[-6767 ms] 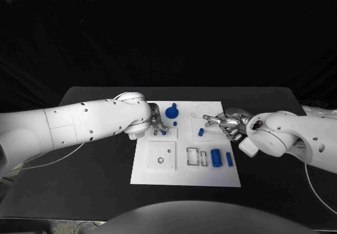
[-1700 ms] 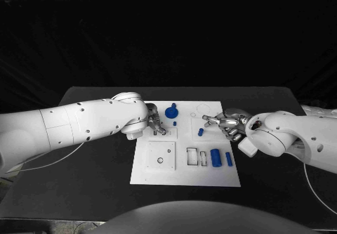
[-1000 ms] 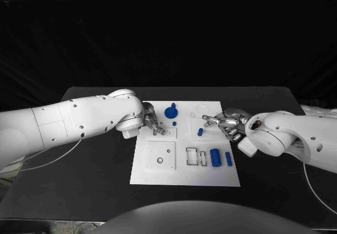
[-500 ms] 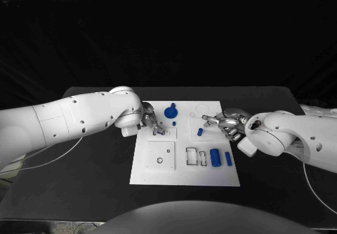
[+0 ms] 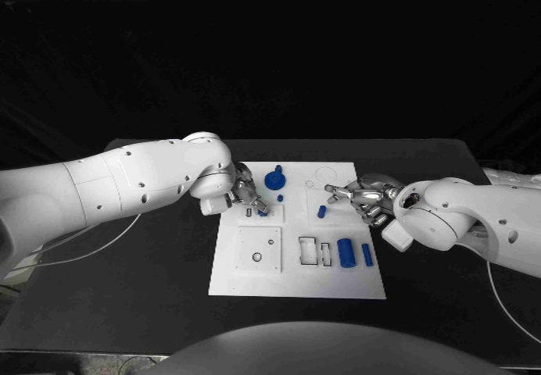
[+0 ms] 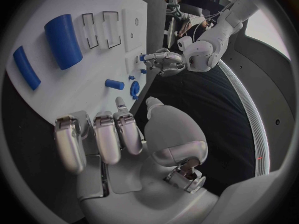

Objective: Assemble the parts on the task board

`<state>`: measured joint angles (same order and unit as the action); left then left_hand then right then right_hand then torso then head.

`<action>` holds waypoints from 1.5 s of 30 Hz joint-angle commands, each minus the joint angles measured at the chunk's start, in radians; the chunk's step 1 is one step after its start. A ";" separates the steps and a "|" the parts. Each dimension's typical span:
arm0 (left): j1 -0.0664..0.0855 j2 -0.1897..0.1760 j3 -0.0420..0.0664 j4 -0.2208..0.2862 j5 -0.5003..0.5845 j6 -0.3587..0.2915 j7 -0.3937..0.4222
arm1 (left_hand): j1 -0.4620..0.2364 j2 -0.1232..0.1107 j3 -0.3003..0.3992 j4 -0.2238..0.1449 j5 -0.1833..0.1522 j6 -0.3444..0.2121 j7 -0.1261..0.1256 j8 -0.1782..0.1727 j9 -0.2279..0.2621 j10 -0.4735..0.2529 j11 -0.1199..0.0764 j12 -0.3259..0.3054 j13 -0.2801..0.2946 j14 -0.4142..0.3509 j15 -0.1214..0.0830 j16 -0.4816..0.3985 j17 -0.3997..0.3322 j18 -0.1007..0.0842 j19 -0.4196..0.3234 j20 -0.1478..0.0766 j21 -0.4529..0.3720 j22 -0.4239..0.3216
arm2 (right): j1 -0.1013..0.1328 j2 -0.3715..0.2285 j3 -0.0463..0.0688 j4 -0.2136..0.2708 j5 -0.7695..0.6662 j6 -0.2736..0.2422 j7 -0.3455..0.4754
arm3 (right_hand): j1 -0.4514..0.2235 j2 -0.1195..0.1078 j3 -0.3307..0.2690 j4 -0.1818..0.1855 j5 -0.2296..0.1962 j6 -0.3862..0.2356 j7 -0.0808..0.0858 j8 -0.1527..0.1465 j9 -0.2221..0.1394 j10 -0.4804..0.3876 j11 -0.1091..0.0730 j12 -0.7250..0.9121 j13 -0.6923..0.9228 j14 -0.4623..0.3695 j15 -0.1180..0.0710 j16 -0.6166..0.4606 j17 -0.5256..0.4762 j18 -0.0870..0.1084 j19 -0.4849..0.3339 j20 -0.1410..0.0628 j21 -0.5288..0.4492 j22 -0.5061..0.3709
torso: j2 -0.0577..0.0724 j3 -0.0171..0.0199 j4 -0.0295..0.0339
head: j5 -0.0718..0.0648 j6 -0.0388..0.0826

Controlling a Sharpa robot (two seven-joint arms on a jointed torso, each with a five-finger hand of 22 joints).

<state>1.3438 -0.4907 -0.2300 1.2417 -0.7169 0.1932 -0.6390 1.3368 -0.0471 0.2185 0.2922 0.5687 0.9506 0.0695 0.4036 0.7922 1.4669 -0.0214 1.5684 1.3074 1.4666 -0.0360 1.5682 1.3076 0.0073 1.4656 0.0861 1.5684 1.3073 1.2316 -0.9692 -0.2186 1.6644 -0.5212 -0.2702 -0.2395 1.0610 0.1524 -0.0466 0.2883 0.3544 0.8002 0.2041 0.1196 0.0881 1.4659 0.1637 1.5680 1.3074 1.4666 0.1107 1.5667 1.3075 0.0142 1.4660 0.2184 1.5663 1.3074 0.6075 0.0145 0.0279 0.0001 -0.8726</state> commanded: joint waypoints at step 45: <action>0.046 0.027 0.002 -0.046 0.018 0.115 -0.144 | 0.047 -0.047 0.013 -0.012 0.056 0.100 -0.043 -0.019 -0.008 0.104 -0.006 0.002 0.263 0.104 -0.010 0.003 0.263 -0.007 0.105 -0.009 0.002 0.263 | -0.001 0.007 0.000 -0.004 -0.003 0.010 -0.002 | 0.014 0.001 -0.004 -0.001 0.006 -0.008 0.033 0.005 0.001 0.105 0.006 0.003 0.263 0.104 0.005 0.004 0.263 -0.014 0.105 0.005 0.004 0.263 | -0.001 0.0002 0.0004 | 0.012 0.000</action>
<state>1.3880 -0.4650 -0.2289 1.1933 -0.7022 0.3067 -0.6967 1.3734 -0.0951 0.2346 0.2809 0.6290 0.9755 0.0942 0.3814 0.7833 1.4646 -0.0201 1.5684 1.3080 1.4630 -0.0396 1.5683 1.3073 0.0074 1.4656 0.0861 1.5684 1.3073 1.2316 -0.9625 -0.2186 1.6606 -0.5213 -0.2703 -0.2426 1.0644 0.1559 -0.0466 0.2883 0.3544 0.8002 0.2041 0.1196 0.0877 1.4659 0.1637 1.5680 1.3074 1.4666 0.1107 1.5667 1.3073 0.0142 1.4661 0.2184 1.5663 1.3079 0.6072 0.0147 0.0285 0.0121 -0.8726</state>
